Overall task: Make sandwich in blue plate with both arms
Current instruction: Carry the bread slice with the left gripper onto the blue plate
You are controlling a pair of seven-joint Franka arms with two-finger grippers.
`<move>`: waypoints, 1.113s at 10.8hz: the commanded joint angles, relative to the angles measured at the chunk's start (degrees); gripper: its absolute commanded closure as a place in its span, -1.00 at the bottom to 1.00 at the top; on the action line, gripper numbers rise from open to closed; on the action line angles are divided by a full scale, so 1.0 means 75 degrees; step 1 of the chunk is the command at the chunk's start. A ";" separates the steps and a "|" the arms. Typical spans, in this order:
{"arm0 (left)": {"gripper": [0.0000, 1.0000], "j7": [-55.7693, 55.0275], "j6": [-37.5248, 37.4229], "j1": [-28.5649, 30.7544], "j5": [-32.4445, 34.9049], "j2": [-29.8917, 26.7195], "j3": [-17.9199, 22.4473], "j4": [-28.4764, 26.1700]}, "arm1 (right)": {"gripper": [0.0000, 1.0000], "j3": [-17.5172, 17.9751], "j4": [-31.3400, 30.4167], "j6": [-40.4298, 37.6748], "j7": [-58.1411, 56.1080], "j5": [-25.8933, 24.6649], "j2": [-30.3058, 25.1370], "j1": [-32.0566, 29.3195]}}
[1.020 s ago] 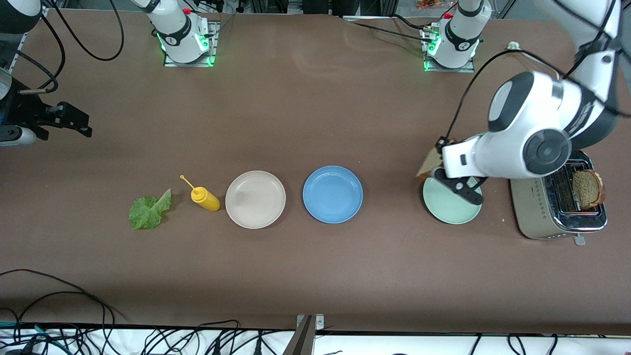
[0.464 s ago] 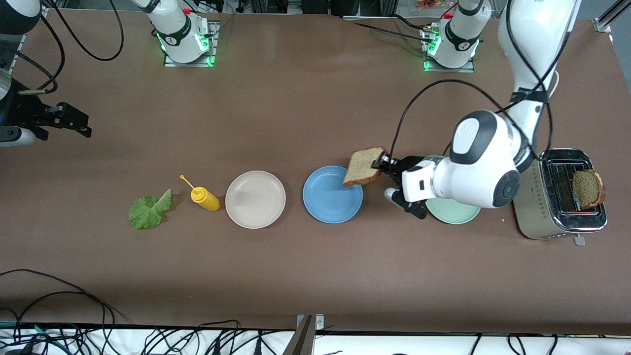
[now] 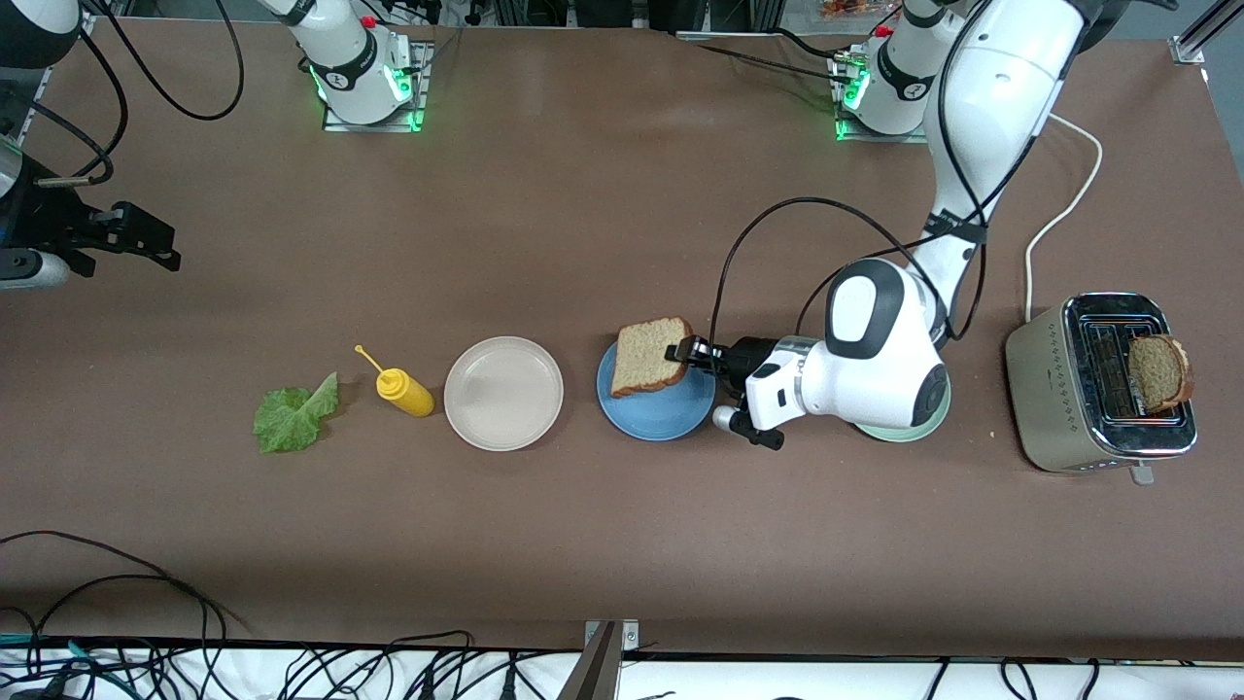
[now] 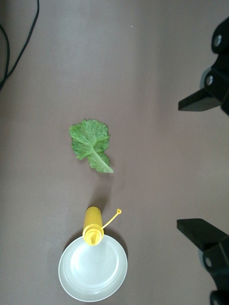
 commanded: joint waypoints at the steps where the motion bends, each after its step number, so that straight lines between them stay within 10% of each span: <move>1: 0.87 0.1072 0.0008 0.0012 -0.0390 0.0656 0.0066 0.0280 | -1.00 0.0006 0.0047 -0.0047 -0.0106 -0.0016 -0.0006 -0.0034; 9: 0.82 0.3080 0.0009 0.0094 -0.0999 0.1279 0.0090 0.0210 | -1.00 0.0006 0.0047 -0.0047 -0.0094 -0.0016 -0.0006 -0.0034; 11: -0.99 0.3127 -0.0003 0.0141 -0.0895 0.1267 0.0136 0.0117 | -1.00 0.0018 0.0058 -0.0047 -0.0071 -0.0016 -0.0017 -0.0034; 12: -1.00 0.3232 -0.0038 0.0257 -0.0871 0.1244 0.0137 0.0116 | -1.00 0.0029 0.0070 -0.0035 -0.0025 -0.0016 -0.0017 0.0013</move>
